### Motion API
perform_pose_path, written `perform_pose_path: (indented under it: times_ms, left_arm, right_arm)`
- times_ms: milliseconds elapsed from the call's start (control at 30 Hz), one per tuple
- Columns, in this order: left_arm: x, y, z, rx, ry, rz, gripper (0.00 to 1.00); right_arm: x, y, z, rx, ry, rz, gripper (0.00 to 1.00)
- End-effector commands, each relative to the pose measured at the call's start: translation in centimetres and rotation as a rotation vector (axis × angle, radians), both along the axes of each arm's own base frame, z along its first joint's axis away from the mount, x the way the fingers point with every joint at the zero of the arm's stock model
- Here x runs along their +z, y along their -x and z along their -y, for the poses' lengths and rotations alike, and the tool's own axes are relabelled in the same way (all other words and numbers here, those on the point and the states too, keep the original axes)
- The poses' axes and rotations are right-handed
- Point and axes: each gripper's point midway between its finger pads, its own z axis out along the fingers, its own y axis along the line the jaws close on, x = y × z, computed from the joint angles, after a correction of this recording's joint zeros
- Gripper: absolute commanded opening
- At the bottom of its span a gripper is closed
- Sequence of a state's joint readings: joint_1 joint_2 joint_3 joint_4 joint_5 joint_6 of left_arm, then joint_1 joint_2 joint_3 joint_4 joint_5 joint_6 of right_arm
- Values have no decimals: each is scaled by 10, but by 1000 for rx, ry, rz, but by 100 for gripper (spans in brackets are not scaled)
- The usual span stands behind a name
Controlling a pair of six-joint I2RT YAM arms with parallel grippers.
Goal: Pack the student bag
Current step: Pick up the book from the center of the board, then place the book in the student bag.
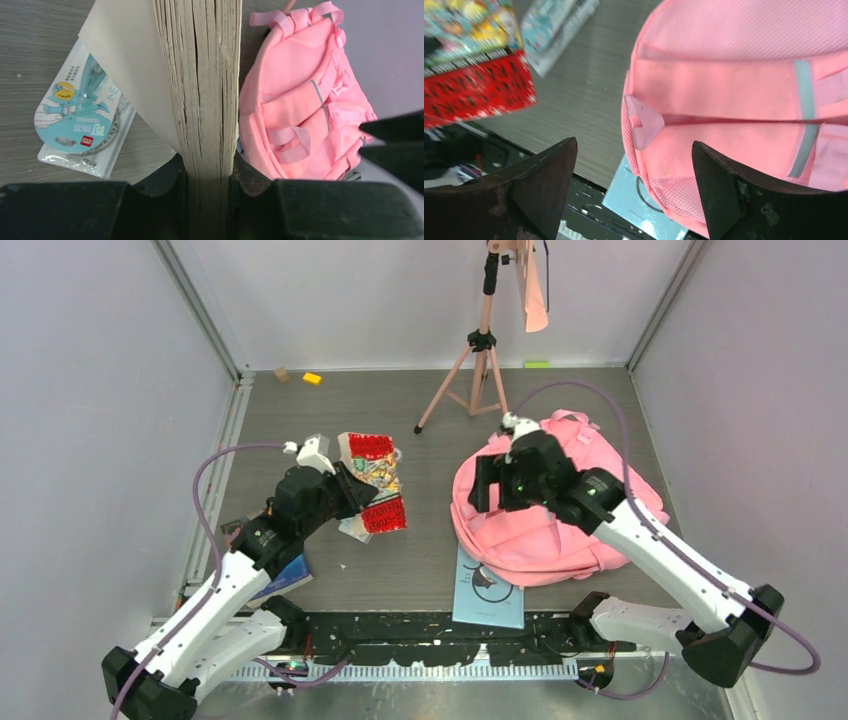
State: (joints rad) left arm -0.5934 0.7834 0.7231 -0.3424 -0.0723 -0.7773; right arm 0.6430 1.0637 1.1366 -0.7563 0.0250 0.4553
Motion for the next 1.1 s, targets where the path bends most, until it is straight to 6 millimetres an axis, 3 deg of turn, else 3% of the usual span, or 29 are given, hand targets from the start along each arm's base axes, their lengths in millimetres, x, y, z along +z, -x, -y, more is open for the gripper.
perform_pose_path:
  times_ms: [0,67,367,633,767,933,1067]
  left_arm:
    - [15,-9,7,-55,104,28,0]
    - [10,-11,6,-57,123,15,0]
    - [-2,-10,-1,-51,129,-10,0]
    - [-7,-9,-6,-40,122,-17,0]
    - [-8,-9,-7,-36,122,-18,0]
    - [-8,-8,-10,-26,120,-12,0]
    - [-9,-8,-12,-23,115,-14,0]
  right_arm:
    - [-34,9,2,-42,212,5,90]
    - [-50,12,-4,-32,292,-7,90]
    - [-85,31,-39,40,483,30,90]
    - [-118,37,-47,78,678,33,91]
    - [-132,34,-40,34,763,33,91]
    - [-132,23,-19,-57,904,94,89]
    - [-130,17,-15,-80,944,122,79]
